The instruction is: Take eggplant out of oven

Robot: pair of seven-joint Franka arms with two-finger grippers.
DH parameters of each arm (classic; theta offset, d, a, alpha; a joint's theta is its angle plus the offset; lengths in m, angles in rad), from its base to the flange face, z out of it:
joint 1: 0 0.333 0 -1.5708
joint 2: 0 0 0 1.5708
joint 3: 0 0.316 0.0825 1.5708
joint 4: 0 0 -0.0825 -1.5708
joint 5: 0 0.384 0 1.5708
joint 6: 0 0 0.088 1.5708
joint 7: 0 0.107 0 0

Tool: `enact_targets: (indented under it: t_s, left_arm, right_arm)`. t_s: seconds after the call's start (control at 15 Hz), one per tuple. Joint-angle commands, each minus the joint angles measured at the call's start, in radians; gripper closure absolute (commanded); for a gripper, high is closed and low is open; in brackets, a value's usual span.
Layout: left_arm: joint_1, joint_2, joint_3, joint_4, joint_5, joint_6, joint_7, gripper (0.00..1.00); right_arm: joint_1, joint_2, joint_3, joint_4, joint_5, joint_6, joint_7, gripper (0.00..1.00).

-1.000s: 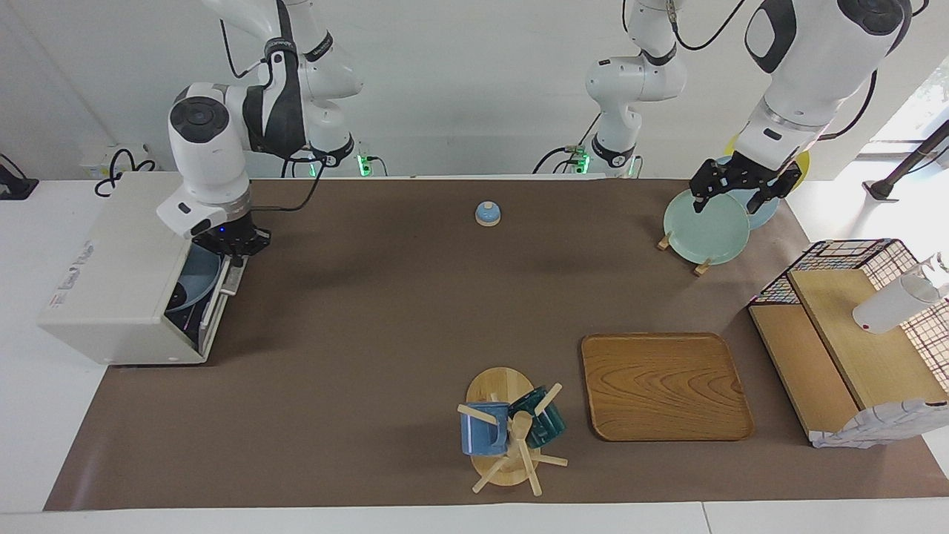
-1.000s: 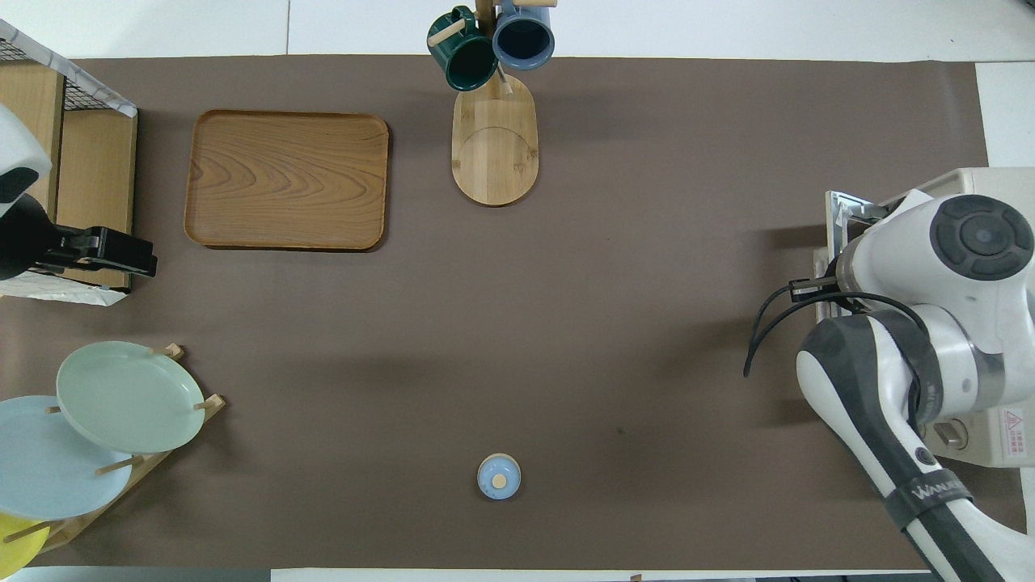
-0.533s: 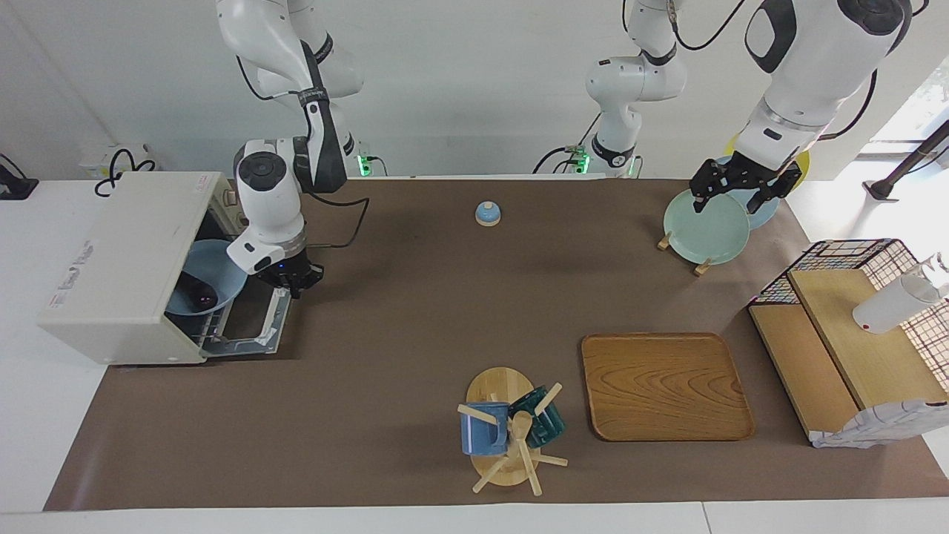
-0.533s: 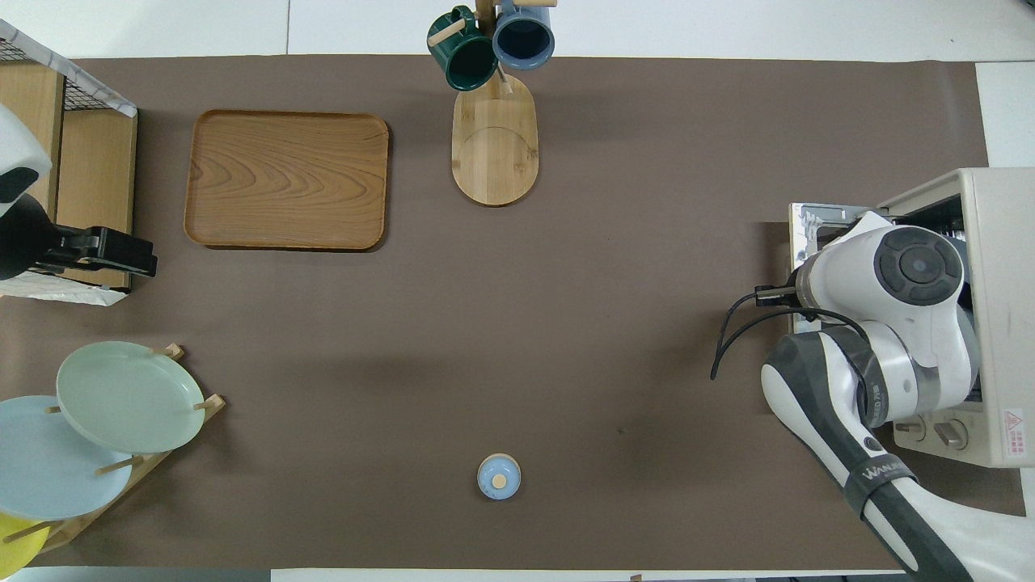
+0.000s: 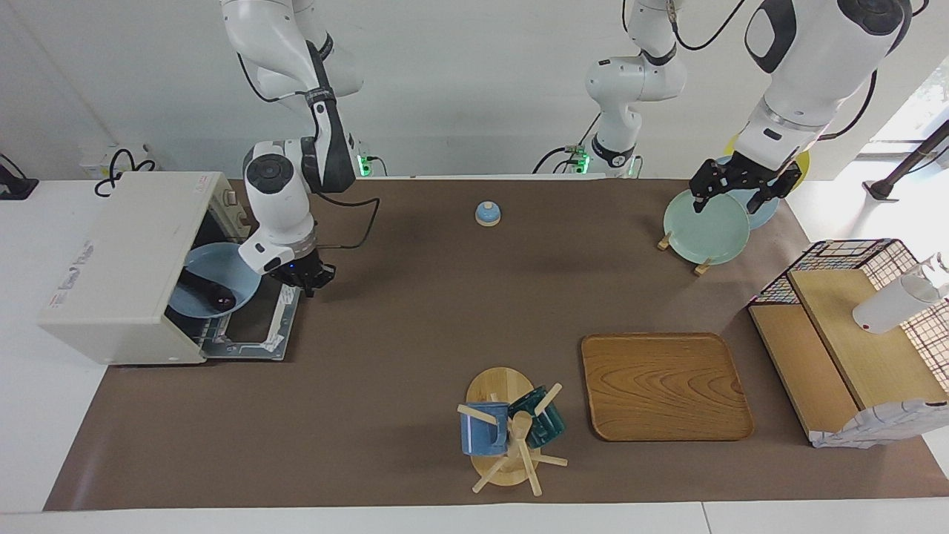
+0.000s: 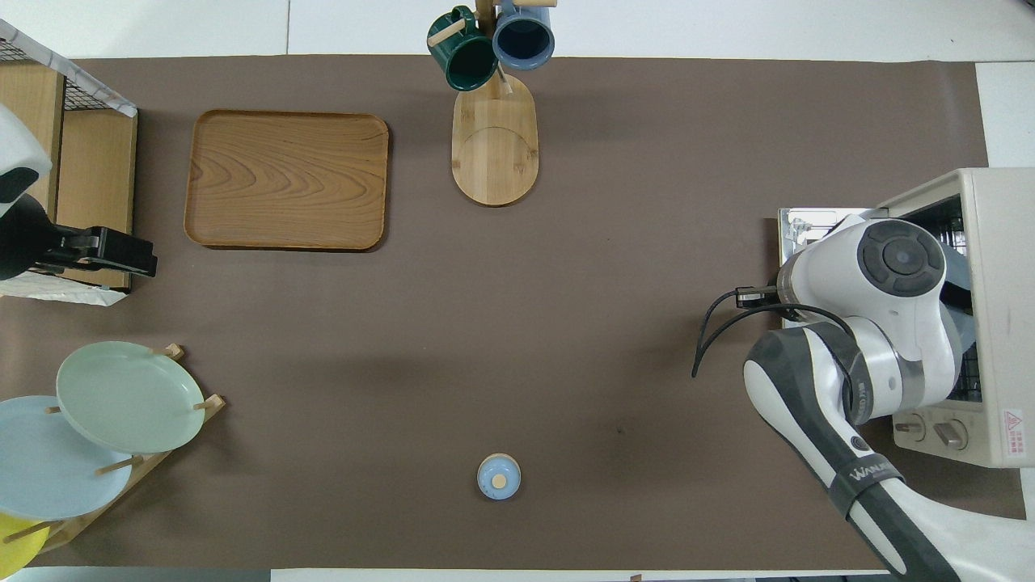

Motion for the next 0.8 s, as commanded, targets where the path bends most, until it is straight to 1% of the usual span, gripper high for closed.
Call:
enact_targets:
  t_s: [0.0, 0.07, 0.13, 0.2, 0.27, 0.4, 0.53, 0.73]
  left_arm:
    - [0.008, -0.018, -0.005, -0.017, 0.020, -0.001, 0.005, 0.00]
    - [0.008, -0.018, -0.005, -0.017, 0.020, -0.004, 0.005, 0.00]
    - [0.007, -0.018, -0.005, -0.017, 0.020, -0.001, 0.005, 0.00]
    - [0.007, -0.018, -0.005, -0.017, 0.020, 0.001, 0.005, 0.00]
    - [0.008, -0.018, -0.005, -0.017, 0.020, -0.001, 0.005, 0.00]
    - [0.007, -0.018, -0.005, -0.017, 0.020, -0.001, 0.005, 0.00]
    - [0.005, -0.018, -0.005, -0.017, 0.020, -0.005, 0.005, 0.00]
    - [0.008, -0.018, -0.005, -0.017, 0.020, -0.004, 0.005, 0.00]
  right_arm:
    - [0.009, -0.019, -0.006, 0.119, 0.026, -0.172, 0.010, 0.77]
    - [0.005, -0.024, -0.009, 0.139, 0.015, -0.212, 0.010, 0.56]
    - [0.009, -0.027, -0.012, 0.159, -0.006, -0.256, 0.010, 0.51]
    - [-0.001, -0.034, -0.010, 0.163, -0.057, -0.281, 0.007, 0.51]
    - [-0.017, -0.041, -0.013, 0.151, -0.080, -0.278, 0.001, 0.52]
    - [-0.069, -0.050, -0.012, 0.122, -0.085, -0.266, -0.054, 0.53]
    - [-0.078, -0.053, -0.013, 0.111, -0.089, -0.243, -0.114, 0.53]
    - [-0.096, -0.071, -0.013, 0.042, -0.091, -0.159, -0.135, 0.55]
